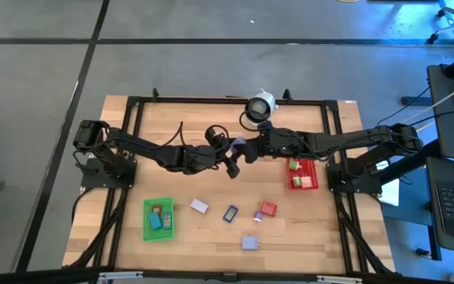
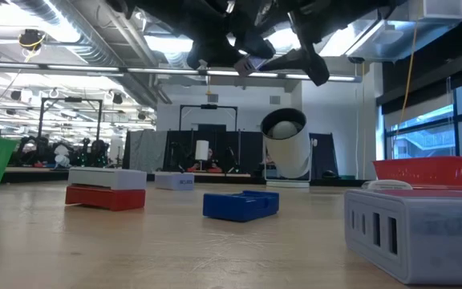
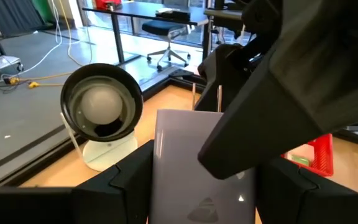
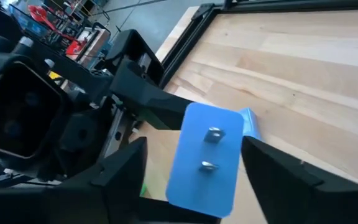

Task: Pick & Place Office items
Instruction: Put the top light blue charger adapter into the red bin

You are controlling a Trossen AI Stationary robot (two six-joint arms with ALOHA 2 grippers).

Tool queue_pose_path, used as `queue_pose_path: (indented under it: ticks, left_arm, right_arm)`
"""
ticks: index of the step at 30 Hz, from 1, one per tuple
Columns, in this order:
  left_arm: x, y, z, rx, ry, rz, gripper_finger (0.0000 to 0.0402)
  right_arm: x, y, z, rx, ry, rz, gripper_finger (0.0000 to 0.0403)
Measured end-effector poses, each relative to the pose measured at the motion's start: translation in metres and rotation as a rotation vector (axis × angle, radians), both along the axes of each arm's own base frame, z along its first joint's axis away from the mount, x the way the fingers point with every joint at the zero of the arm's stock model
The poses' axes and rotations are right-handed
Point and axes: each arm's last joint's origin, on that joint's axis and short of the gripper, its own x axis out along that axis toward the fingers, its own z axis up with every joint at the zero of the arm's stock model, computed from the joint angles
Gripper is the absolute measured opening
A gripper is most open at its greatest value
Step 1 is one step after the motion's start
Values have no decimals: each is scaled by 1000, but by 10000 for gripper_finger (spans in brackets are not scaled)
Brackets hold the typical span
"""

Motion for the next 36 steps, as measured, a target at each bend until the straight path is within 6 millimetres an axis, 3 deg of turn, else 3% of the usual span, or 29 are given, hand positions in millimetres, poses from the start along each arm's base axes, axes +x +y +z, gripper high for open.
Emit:
queue_pose_path:
  ticks: [9,14,24,30,36]
  left_arm:
    - [0,1,0,25,13,19,222]
    - [0,0,0,45,24,7,229]
    - [-1,6,-10,-244,-10,-58,267]
    - [-7,9,-24,-402,94,-37,273]
    - [-17,12,-38,-539,257,-55,269]
  right_arm:
    - [0,0,0,25,-5,-1,129]
    - [0,0,0,25,2,23,129]
    - [-7,-7,-11,20,143,33,126]
    - [-26,-10,-17,-7,329,36,125]
    - [-59,-5,-15,56,525,86,125]
